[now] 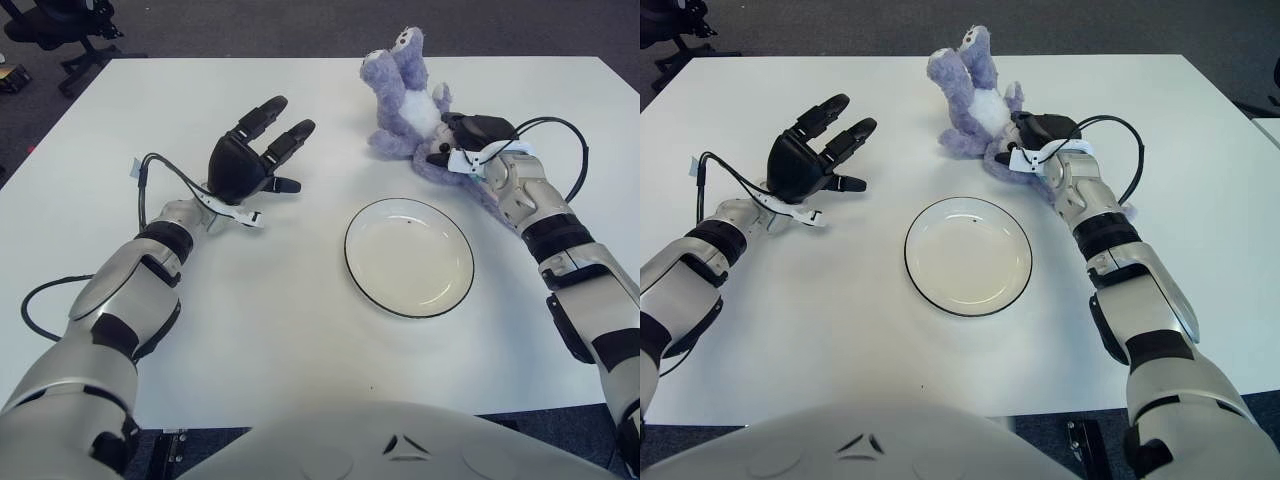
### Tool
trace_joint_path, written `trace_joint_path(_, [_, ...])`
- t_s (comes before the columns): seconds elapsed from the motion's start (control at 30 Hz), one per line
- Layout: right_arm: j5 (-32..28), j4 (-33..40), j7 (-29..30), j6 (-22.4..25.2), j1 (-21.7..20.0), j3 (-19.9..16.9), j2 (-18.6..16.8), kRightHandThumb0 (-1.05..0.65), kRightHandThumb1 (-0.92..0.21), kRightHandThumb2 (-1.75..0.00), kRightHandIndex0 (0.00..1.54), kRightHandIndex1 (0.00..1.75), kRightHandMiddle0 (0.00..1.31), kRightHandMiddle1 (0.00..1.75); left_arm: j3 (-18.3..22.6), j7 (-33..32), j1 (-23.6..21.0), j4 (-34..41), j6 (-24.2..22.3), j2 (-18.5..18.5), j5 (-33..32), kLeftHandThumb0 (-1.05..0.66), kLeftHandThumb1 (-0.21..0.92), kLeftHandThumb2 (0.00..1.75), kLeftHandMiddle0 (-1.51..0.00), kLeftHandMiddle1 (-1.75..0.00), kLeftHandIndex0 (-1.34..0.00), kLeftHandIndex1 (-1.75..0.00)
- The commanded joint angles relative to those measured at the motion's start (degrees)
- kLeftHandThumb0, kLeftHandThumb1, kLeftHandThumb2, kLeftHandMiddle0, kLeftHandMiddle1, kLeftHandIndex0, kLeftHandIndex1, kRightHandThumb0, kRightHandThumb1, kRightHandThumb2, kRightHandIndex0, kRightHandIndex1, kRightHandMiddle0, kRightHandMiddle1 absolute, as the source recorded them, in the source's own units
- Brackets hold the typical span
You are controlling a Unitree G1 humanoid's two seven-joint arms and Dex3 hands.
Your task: Put the doll into the plate.
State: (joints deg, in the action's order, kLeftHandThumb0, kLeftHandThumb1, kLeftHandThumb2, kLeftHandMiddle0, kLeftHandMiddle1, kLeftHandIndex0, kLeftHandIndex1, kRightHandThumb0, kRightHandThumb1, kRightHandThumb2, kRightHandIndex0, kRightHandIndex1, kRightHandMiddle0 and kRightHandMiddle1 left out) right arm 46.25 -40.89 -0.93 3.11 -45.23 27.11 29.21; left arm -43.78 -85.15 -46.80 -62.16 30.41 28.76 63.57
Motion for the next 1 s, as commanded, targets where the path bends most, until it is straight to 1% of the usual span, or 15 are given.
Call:
trace_joint_path(0.0, [1.1,-2.3,-1.1,0.6,2.5,1.8,-0.5,-0.73,-0.92,-0.63,0.41,0.07,0.48,0.11,0.0,-0.6,0.7,0.1,0.0,0.4,0.1,-0.28,0.92,0.28,-0.61,-0.02,-0.62,-0.1])
trace_joint_path(0.03, [1.1,-2.3,-1.1,0.6,2.5,1.8,-0.5,-0.73,-0.92,-0.63,0.42,0.07,0.48,0.11,0.0,-0.6,0.7,0.1,0.0,0.4,0.1,-0.28,0.92,0.28,-0.61,-0.02,-0.62,-0.1])
trace_joint_path(0.07, [0.7,-2.9,2.7,-0.1,3.1,1.2,-0.9,-0.73,-0.92,-0.63,0.42,0.07,0.49,0.11,-0.1,-0.8,0.8,0.0,-0.1,0.3,0.1,-0.28,0.92,0.28,-0.61,-0.02,-0.62,-0.1])
trace_joint_path(0.1, [0.3,-3.6,6.7,-1.2,3.7,0.5,-1.2,-0.65,-0.92,-0.56,0.39,0.31,0.48,0.38,-0.1,-0.9,1.0,-0.1,-0.1,0.3,0.2,-0.28,0.92,0.28,-0.61,-0.02,-0.62,-0.1])
trace_joint_path(0.13, [0.1,-4.3,9.6,-2.0,4.1,0.1,-1.4,-0.55,-0.92,-0.47,0.28,0.77,0.45,0.79,-0.2,-1.0,1.1,-0.2,-0.1,0.3,0.2,-0.28,0.92,0.28,-0.61,-0.02,-0.62,-0.1])
trace_joint_path(0.17, [-0.2,-5.0,11.8,-2.8,4.4,-0.2,-1.5,-0.48,-0.92,-0.42,0.21,1.08,0.44,1.06,-0.2,-1.0,1.2,-0.2,-0.2,0.3,0.2,-0.28,0.92,0.28,-0.61,-0.02,-0.62,-0.1])
trace_joint_path(0.23, [-0.3,-6.6,14.6,-4.4,4.3,-0.3,-1.5,-0.42,-0.92,-0.37,0.14,1.37,0.42,1.28,-0.2,-1.0,1.2,-0.3,-0.2,0.3,0.1,-0.28,0.92,0.28,-0.61,-0.02,-0.62,-0.1])
trace_joint_path(0.3, [-0.4,-8.2,17.4,-6.1,4.0,-0.3,-1.5,-0.17,-0.92,-0.38,0.17,1.56,0.41,1.35,-0.1,-1.0,1.3,-0.4,-0.2,0.3,0.1,-0.28,0.92,0.28,-0.61,-0.02,-0.62,-0.11])
trace_joint_path(0.4, [-0.9,-10.0,20.1,-8.2,3.6,-0.7,-1.5,-0.07,-0.92,-0.38,0.18,1.62,0.41,1.39,0.1,-0.9,1.6,-0.3,-0.1,0.5,-0.3,-0.28,0.92,0.28,-0.61,-0.02,-0.63,-0.11])
trace_joint_path(0.47, [-1.7,-11.0,21.9,-9.8,3.4,-1.2,-1.5,-0.03,-0.87,-0.46,0.24,1.59,0.4,1.47,0.4,-0.8,1.9,-0.3,0.0,0.6,-0.5,-0.29,0.92,0.28,-0.61,-0.02,-0.63,-0.11])
trace_joint_path(0.5, [-2.0,-11.4,22.7,-10.6,3.3,-1.5,-1.5,-0.02,-0.76,-0.66,0.26,1.65,0.39,1.55,0.5,-0.7,2.0,-0.3,0.1,0.6,-0.7,-0.29,0.92,0.28,-0.61,-0.02,-0.63,-0.11])
trace_joint_path(0.57, [-3.0,-12.4,24.9,-13.4,3.1,-2.3,-1.5,-0.01,-0.63,-0.87,0.32,1.68,0.38,1.64,0.7,-0.6,2.3,-0.2,0.2,0.7,-0.9,-0.29,0.92,0.28,-0.61,-0.02,-0.63,-0.11])
trace_joint_path(0.7, [-4.3,-14.8,28.3,-18.2,2.7,-3.0,-1.4,0.0,-0.47,-1.12,0.42,1.73,0.39,1.72,1.0,-0.5,2.7,-0.1,0.5,0.9,-1.3,-0.29,0.92,0.28,-0.61,-0.02,-0.63,-0.11])
trace_joint_path(0.9, [-4.4,-16.7,29.5,-19.7,1.9,-2.7,-1.5,0.0,-0.42,-1.19,0.45,1.74,0.4,1.74,1.1,-0.4,2.7,0.0,0.6,0.9,-1.2,-0.29,0.92,0.28,-0.61,-0.02,-0.63,-0.11])
trace_joint_path(0.97, [-6.1,-16.8,30.1,-23.2,2.0,-3.8,-0.8,0.0,-0.37,-1.25,0.51,1.75,0.43,1.71,1.8,0.1,3.7,0.2,0.9,1.6,-2.0,-0.29,0.92,0.29,-0.61,-0.02,-0.64,-0.11])
